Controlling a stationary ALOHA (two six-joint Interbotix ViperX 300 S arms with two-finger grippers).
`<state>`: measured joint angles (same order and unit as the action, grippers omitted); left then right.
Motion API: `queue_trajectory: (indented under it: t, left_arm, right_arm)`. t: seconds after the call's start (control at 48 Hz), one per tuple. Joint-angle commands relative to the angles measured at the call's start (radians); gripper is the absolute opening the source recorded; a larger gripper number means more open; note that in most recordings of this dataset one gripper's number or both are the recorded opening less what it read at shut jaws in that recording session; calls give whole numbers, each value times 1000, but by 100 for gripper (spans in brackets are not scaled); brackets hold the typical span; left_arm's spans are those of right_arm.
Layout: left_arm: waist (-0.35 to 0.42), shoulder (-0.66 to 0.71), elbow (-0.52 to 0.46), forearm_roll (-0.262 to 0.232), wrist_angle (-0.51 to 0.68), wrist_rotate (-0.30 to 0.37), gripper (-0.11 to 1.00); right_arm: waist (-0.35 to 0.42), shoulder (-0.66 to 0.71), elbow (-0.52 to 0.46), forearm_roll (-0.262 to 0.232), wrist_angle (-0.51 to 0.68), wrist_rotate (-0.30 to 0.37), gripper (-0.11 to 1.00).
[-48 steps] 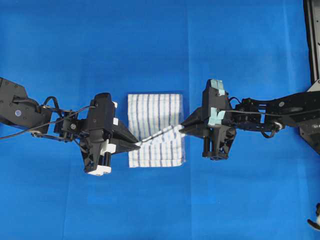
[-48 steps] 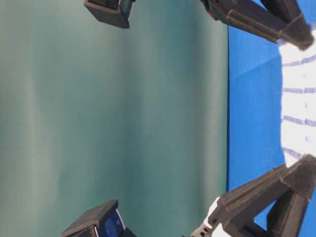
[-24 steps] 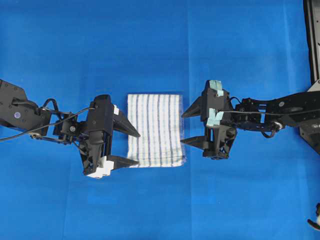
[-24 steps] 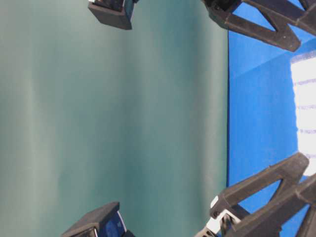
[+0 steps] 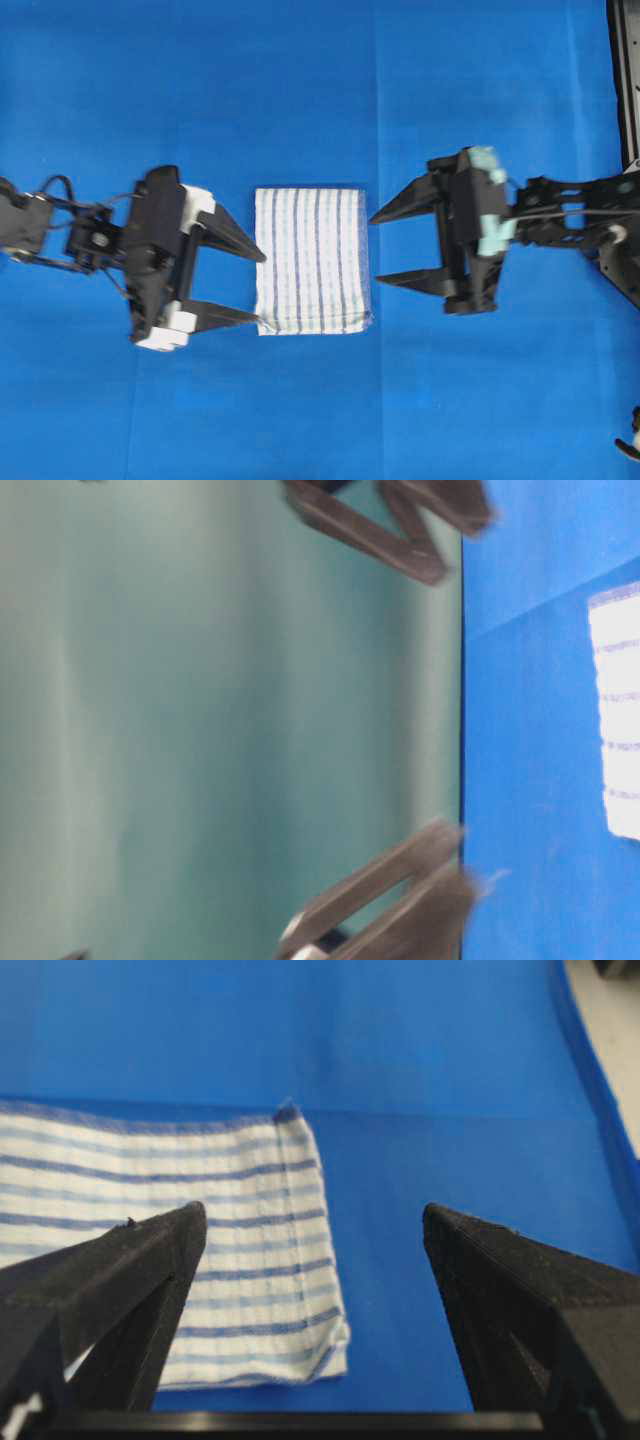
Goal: Fold the blue towel.
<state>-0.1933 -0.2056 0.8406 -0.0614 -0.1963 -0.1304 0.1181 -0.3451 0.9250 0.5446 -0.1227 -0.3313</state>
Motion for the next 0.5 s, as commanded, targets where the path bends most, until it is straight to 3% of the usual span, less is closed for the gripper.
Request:
queue_trajectory:
  t: [0.0, 0.208, 0.479]
  left_arm:
    - [11, -98, 14, 3, 14, 28, 83]
    - [51, -275, 123, 3, 14, 80, 82]
    - [109, -528, 278, 3, 14, 89, 82]
  right_arm:
    - [-20, -83, 5, -2, 17, -26, 84]
    - [-94, -287, 83, -3, 71, -84, 83]
    - [-158, -517, 155, -9, 189, -107, 83]
